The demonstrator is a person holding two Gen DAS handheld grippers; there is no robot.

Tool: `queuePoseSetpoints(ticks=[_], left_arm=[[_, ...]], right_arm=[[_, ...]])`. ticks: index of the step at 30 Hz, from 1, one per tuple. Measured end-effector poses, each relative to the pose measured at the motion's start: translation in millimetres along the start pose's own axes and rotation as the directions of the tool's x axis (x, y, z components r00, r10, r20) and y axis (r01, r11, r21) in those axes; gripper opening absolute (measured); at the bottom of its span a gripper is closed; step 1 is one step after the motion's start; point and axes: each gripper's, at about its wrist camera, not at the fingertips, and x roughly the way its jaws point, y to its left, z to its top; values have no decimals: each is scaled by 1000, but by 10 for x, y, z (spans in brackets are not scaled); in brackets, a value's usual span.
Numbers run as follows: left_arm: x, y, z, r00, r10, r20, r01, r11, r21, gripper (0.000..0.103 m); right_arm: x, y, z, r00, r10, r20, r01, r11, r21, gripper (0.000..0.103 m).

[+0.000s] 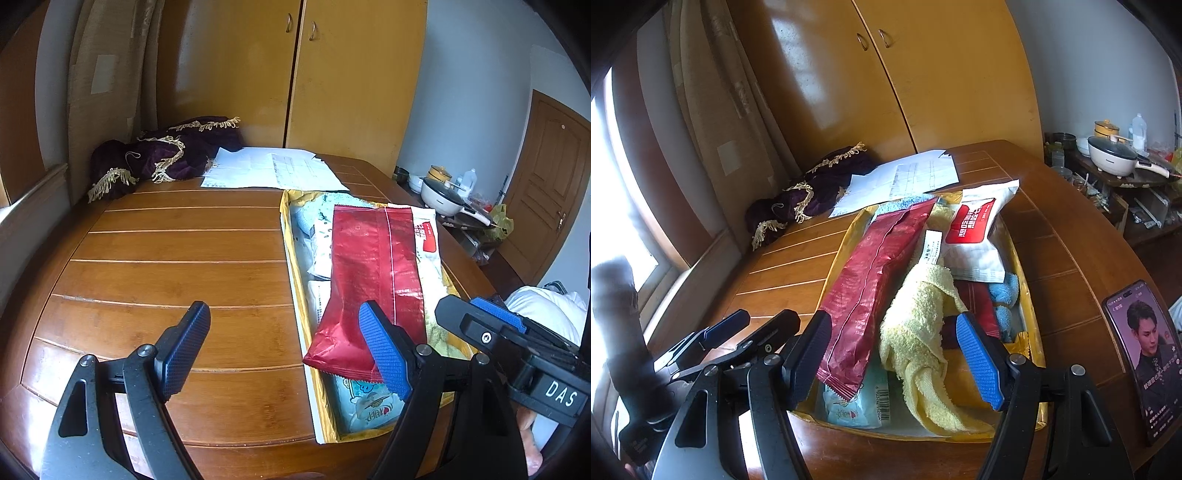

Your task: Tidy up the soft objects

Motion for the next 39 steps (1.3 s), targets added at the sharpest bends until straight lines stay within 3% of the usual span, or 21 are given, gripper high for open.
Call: queuePoseSetpoints(ticks=[39], left_arm=[[8,-45,12,1000,19,0,-19,999,27,83]], right_arm=[[-15,47,-8,1000,6,6,-5,1000,-28,72]])
